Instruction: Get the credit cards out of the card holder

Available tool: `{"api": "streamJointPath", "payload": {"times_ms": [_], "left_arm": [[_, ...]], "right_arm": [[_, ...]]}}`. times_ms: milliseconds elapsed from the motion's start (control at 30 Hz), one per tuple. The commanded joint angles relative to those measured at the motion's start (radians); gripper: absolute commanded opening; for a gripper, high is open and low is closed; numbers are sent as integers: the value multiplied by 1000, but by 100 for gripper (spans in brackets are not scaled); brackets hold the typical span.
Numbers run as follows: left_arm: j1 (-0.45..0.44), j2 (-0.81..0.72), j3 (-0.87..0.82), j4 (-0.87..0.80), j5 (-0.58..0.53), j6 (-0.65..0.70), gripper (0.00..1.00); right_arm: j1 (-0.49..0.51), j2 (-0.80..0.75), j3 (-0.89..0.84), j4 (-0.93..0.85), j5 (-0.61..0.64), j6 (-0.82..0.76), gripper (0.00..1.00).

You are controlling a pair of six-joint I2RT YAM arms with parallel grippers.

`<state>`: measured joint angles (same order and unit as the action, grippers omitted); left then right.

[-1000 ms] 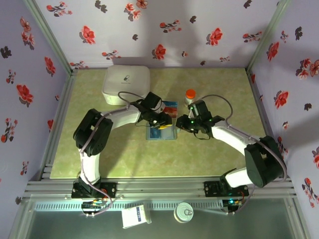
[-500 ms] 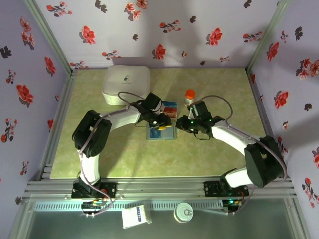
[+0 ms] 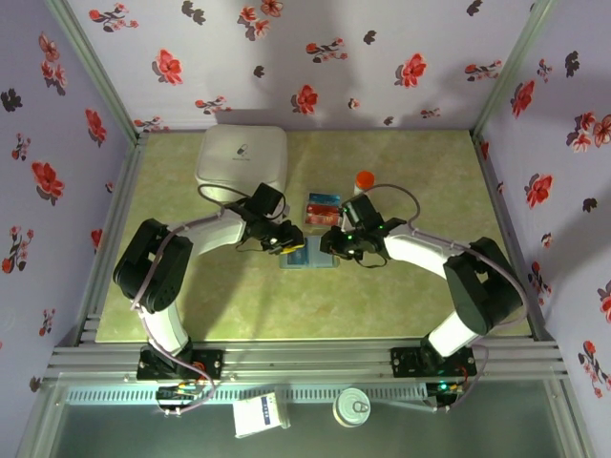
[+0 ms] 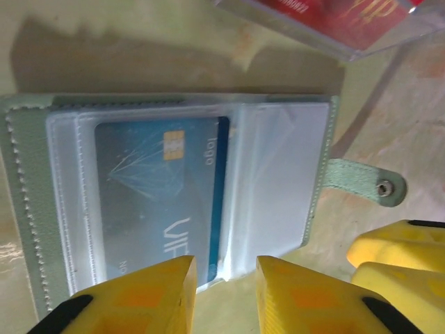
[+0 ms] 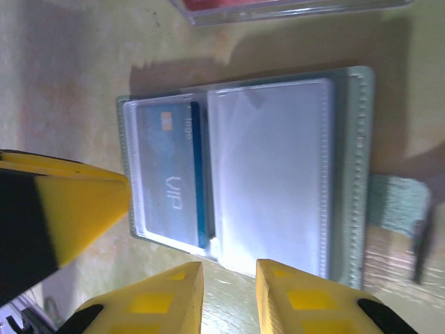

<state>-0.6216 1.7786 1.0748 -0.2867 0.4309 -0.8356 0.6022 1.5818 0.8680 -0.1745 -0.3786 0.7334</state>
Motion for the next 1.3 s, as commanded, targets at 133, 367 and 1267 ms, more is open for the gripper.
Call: {"api": "streamJointPath", "payload": {"times_ms": [133,367,1267], "left_arm": [[32,-82,-84,57,-32,20,27],[40,-96,-113,70,-43,46,26],[80,-139,42,-65,-44,127,24]], "right_arm": [[22,74,46,63,-47,37,25],[23,129,60,96,-57,46,25],[36,140,181,-50,-25,21,23]]}}
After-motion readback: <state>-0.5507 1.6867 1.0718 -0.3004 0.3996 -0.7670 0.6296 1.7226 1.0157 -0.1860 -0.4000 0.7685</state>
